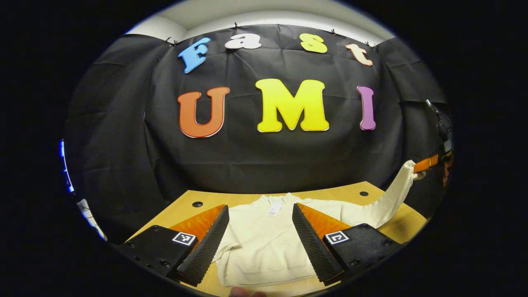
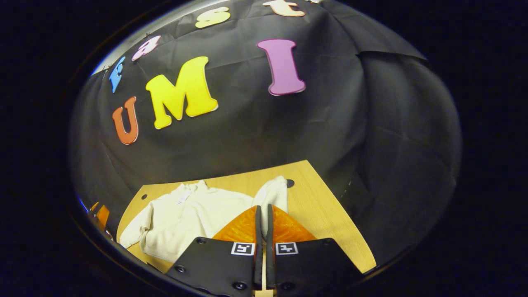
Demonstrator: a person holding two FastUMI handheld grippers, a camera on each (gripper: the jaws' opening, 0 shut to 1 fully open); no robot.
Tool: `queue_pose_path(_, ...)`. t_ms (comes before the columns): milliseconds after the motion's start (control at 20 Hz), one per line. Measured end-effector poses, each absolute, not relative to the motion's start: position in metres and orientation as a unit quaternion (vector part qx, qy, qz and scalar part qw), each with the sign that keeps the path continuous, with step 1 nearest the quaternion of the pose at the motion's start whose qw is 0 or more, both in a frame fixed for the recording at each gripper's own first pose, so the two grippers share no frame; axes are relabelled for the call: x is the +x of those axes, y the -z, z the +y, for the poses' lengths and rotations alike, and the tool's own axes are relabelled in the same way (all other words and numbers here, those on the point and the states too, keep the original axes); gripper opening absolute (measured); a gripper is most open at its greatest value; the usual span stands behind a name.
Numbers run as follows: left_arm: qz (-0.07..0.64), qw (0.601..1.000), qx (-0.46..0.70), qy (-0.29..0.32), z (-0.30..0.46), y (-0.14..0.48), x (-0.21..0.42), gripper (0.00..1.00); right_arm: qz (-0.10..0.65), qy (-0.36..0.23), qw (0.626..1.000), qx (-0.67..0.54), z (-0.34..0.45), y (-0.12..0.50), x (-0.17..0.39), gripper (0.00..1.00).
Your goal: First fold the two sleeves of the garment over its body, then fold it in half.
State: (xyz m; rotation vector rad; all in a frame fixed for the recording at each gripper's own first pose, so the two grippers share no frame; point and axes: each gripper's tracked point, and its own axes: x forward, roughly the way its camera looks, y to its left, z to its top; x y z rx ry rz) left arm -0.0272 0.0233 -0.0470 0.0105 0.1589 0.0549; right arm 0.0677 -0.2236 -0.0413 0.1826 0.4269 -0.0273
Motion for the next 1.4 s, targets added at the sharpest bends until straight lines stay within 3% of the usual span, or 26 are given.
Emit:
queue_pose_path(250,0.088,0.993,-0.007,-0.077,0.073,0.055,-0.042,0.98,0.193,-0.058,0.977,0.068,-0.144,0.002,0.120,0.04)
queue_pose_path(600,0.098,0.983,-0.016,-0.152,0.143,0.059,-0.074,0.98,0.209,-0.140,0.967,0.042,-0.015,0.017,0.173,0.04)
queue_pose_path(1000,0.119,0.967,-0.022,-0.223,0.213,0.078,-0.116,0.98,0.272,-0.192,0.943,0.008,0.106,0.100,0.216,0.04)
queue_pose_path(1400,0.139,0.960,-0.037,-0.242,0.238,0.098,-0.128,0.98,0.334,-0.214,0.917,-0.044,0.193,0.203,0.246,0.04)
